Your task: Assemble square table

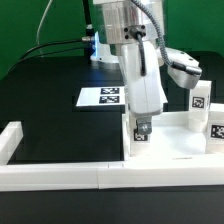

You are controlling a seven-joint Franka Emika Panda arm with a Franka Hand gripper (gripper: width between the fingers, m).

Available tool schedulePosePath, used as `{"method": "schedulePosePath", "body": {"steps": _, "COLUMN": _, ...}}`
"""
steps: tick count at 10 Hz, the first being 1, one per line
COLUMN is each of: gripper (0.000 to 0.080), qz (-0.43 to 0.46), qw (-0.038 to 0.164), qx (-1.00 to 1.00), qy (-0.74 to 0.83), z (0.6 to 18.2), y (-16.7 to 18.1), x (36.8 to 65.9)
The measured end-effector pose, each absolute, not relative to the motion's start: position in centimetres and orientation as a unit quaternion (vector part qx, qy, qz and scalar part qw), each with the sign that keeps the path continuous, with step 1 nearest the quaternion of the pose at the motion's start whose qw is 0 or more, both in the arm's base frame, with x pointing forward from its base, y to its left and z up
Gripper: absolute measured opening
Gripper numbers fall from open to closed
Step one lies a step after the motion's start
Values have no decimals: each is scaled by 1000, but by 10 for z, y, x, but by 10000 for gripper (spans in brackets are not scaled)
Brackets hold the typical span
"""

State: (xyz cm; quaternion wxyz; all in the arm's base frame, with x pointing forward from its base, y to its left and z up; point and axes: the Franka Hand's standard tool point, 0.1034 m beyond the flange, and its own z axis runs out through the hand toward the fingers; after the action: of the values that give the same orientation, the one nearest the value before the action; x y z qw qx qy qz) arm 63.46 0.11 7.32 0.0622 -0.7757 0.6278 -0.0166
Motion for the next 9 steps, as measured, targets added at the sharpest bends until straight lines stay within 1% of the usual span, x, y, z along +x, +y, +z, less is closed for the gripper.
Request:
{"method": "schedulePosePath", "body": {"steps": 1, "gripper": 624, "qz": -36, "qw": 63, "qx": -840, "qy": 537, "z": 72, "y": 1, "x": 633}}
{"method": "schedulePosePath", "body": {"steps": 2, "gripper": 642, "qz": -40, "qw": 61, "qx": -903, "qy": 424, "z": 73, "y": 6, "x": 627}}
{"method": "schedulePosePath", "body": {"steps": 5, "gripper": 647, "qz": -43, "qw": 54, "qx": -939, "qy": 336, "z": 72, "y": 5, "x": 624}}
{"method": "schedulePosePath", "body": {"steps": 6, "gripper": 649, "qz": -48, "qw": 46, "qx": -961, "qy": 269, "z": 72, "y": 3, "x": 625}}
{"method": "schedulePosePath", "body": {"steps": 7, "gripper": 649, "qz": -57, "qw": 27, "qx": -989, "qy": 131, "z": 77, "y": -1, "x": 631}}
{"method": "schedulePosePath", "body": {"steps": 8, "gripper": 649, "qz": -58, "qw": 23, "qx": -994, "qy": 93, "z": 78, "y": 1, "x": 633}}
{"method": "schedulePosePath", "body": {"steps": 9, "gripper": 649, "qz": -57, "qw": 25, "qx": -991, "qy": 122, "z": 77, "y": 0, "x": 632}}
